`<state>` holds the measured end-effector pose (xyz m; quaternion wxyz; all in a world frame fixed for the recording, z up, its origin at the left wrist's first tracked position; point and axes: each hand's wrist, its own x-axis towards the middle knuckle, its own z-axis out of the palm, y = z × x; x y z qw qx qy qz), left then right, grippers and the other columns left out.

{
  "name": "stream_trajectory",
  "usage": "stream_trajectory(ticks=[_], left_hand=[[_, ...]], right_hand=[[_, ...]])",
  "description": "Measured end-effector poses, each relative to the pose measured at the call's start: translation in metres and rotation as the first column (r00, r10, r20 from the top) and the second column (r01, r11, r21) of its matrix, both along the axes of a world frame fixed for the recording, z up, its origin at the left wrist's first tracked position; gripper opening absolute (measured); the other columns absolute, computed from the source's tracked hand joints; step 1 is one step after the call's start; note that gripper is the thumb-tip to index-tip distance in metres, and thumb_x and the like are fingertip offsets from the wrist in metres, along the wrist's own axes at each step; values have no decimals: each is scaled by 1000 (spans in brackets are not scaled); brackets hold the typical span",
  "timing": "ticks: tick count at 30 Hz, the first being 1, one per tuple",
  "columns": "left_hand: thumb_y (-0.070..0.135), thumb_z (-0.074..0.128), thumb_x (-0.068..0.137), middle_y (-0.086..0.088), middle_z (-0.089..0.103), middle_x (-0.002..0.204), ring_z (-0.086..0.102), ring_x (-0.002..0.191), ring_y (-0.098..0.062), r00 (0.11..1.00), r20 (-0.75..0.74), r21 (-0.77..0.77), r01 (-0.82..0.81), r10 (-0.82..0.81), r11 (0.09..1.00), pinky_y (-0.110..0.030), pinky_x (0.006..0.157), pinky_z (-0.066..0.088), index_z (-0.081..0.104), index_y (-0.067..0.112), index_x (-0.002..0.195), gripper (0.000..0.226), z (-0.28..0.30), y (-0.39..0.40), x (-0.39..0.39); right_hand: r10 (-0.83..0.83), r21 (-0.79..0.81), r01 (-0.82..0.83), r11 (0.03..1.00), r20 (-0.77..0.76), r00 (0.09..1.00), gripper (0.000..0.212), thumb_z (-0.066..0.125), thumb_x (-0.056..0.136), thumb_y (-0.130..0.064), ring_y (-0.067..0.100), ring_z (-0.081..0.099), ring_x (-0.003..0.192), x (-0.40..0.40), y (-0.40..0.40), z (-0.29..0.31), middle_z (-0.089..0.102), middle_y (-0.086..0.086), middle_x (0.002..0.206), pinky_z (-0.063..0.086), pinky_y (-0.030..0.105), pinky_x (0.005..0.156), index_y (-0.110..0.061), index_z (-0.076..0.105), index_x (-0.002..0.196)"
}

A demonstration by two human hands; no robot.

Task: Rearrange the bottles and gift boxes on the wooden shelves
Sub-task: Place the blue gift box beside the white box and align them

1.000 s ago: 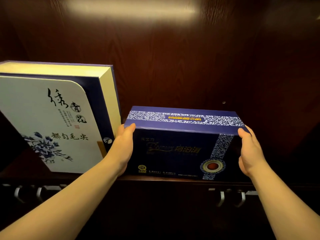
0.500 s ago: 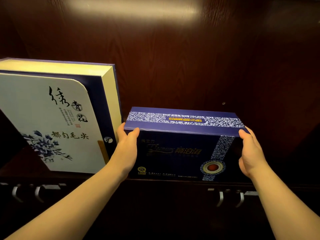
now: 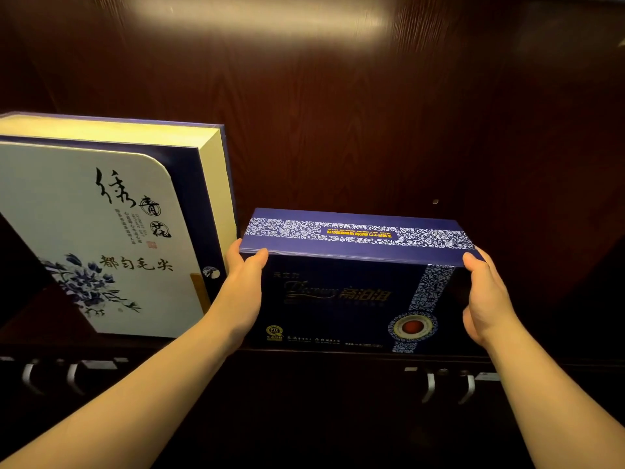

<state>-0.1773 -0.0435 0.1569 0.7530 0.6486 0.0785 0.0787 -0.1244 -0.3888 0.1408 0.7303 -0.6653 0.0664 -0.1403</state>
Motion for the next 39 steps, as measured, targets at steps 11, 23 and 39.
stream_trajectory(ticks=[11,23,39], left_hand=[[53,45,87,0,54,121,67,78,3,1000,21,7,23,-23,1000,-15,51,53,22,40,149,67,-3,1,0],[54,42,84,0,57,119,67,72,4,999,21,10,40,-40,999,-16,50,53,31,40,133,53,4,9,-2],[60,41,94,26,59,121,55,109,13,992,13,129,123,-126,984,-23,87,50,47,48,140,48,19,21,-38]], right_hand=[[4,3,-4,1000,2,1000,35,45,101,-31,18,57,123,3,1,-2,65,-1,130,42,42,107,-29,56,135],[8,27,-8,1000,-16,1000,27,51,93,-36,9,65,110,-3,10,5,71,-9,117,48,36,95,-41,63,117],[8,7,-8,1000,-4,1000,25,47,100,-34,14,61,116,2,11,2,67,-4,124,45,38,98,-40,60,120]])
